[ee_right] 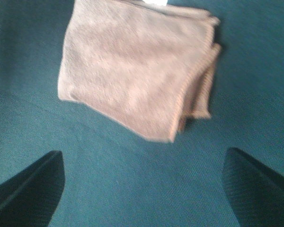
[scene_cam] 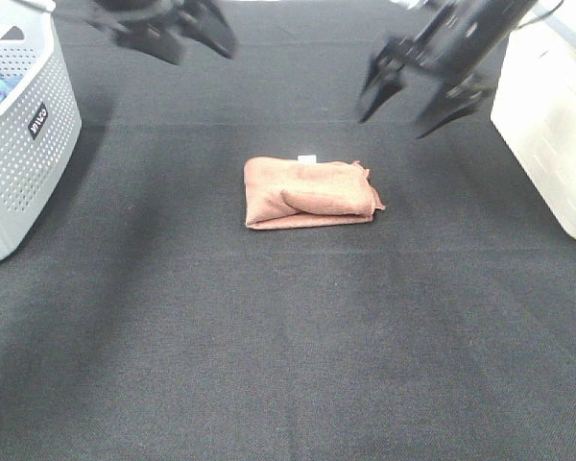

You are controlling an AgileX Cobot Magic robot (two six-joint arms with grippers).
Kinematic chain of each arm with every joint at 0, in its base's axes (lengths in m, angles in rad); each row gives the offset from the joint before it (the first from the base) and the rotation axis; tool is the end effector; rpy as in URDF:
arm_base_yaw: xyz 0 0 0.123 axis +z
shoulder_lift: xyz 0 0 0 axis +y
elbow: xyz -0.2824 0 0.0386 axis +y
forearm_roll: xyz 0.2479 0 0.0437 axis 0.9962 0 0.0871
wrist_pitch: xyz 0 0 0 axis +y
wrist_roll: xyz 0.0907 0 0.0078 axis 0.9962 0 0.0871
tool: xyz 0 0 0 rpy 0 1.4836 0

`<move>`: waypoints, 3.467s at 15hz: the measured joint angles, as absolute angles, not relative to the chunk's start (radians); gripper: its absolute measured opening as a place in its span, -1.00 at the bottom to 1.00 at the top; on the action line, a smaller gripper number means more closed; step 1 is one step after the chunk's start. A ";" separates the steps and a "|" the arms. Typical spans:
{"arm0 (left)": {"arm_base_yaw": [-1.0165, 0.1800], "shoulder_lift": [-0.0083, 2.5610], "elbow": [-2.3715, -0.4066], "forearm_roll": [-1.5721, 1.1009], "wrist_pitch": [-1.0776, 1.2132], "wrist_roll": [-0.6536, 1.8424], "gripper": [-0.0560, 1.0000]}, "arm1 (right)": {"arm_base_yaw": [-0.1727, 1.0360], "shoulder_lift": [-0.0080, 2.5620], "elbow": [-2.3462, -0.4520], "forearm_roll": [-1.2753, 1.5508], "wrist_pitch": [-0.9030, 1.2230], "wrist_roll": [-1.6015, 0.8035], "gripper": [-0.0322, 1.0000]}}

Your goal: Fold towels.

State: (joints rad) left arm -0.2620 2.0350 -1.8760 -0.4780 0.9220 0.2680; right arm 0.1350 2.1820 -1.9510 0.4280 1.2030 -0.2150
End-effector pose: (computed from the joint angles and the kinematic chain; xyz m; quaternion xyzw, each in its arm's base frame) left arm 0.4383 -0.1521 0.2939 0.1634 0.9208 -0.2207 0.2771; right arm 0.4572 0.0977 0.2367 -0.1162 0.9656 0.2009 0.1173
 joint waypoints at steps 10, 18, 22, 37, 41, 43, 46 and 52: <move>-0.262 1.595 -1.808 0.035 1.209 0.026 0.50 | 0.135 1.608 -1.484 0.270 1.208 -0.139 0.71; -0.262 0.926 -0.985 0.043 1.204 -0.007 0.50 | 0.135 0.959 -0.809 0.230 1.130 -0.139 0.71; -0.262 0.519 -0.702 0.043 1.195 -0.011 0.50 | 0.135 0.602 -0.578 0.134 1.125 -0.139 0.71; -0.262 0.208 -0.498 -0.055 1.059 0.146 0.50 | 0.135 0.301 -0.512 0.128 1.073 -0.184 0.71; -0.262 0.208 -0.498 -0.055 1.059 0.146 0.50 | 0.135 0.301 -0.512 0.129 1.072 -0.184 0.71; -0.229 0.208 -0.498 -0.056 1.059 0.146 0.50 | 0.109 0.295 -0.512 0.133 1.071 -0.184 0.71; -0.069 0.186 -0.498 -0.056 1.059 0.146 0.50 | -0.004 0.243 -0.512 0.134 1.071 -0.184 0.71; 0.023 0.003 -0.498 -0.056 1.058 0.146 0.50 | -0.049 0.027 -0.512 0.137 1.071 -0.184 0.71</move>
State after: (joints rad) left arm 0.0230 0.0030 -0.4980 -0.0560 1.0580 0.1460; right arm -0.0490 0.0270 -0.5120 0.1370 1.0710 -0.1840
